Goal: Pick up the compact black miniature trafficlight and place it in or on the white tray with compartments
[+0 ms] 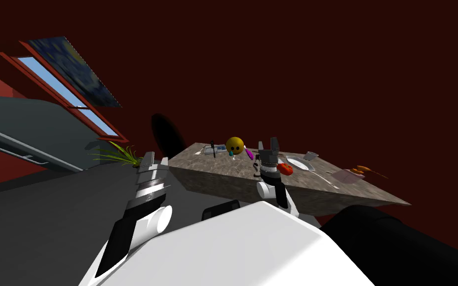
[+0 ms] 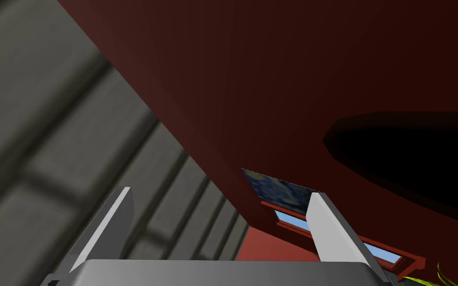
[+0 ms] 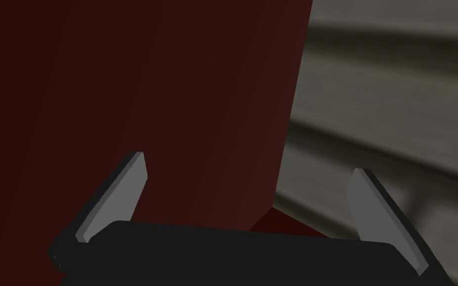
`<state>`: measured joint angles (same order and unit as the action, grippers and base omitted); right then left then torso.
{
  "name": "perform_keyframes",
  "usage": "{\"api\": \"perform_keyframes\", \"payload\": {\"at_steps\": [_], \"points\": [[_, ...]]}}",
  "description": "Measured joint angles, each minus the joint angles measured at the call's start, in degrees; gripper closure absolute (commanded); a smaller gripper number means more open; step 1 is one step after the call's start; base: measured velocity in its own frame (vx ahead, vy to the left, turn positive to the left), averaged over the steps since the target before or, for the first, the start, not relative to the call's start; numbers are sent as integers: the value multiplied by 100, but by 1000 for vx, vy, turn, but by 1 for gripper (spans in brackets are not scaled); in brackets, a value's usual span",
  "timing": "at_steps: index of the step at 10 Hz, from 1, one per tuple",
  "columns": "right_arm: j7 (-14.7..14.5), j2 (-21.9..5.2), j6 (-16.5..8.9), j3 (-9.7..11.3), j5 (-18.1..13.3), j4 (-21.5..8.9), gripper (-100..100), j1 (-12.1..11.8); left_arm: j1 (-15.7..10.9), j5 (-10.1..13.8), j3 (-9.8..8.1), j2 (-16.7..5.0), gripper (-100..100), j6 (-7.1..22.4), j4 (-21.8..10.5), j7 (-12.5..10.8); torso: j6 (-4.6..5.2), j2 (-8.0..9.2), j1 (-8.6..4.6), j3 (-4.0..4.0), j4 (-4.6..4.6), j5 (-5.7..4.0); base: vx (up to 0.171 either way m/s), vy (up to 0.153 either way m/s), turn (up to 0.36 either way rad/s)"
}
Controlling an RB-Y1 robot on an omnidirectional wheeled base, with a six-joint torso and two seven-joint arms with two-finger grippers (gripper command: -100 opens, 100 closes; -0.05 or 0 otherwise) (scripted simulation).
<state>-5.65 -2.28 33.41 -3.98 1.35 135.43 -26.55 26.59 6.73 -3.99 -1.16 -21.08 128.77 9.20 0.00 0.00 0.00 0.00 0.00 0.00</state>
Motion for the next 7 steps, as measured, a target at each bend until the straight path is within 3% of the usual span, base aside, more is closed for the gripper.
{"api": "perform_keyframes", "payload": {"at_steps": [4, 7], "points": [[0, 0, 0, 0, 0, 0, 0, 0, -166, -201, -24, -461, -100, 145, -259, 168, 1, -3, -1, -2, -1, 0, 4, -8, -123], [0, 0, 0, 0, 0, 0, 0, 0, -370, -539, -18, -719, -100, 315, -648, 454, 3, -4, -4, -2, -1, -1, 5, -12, -168]]}}
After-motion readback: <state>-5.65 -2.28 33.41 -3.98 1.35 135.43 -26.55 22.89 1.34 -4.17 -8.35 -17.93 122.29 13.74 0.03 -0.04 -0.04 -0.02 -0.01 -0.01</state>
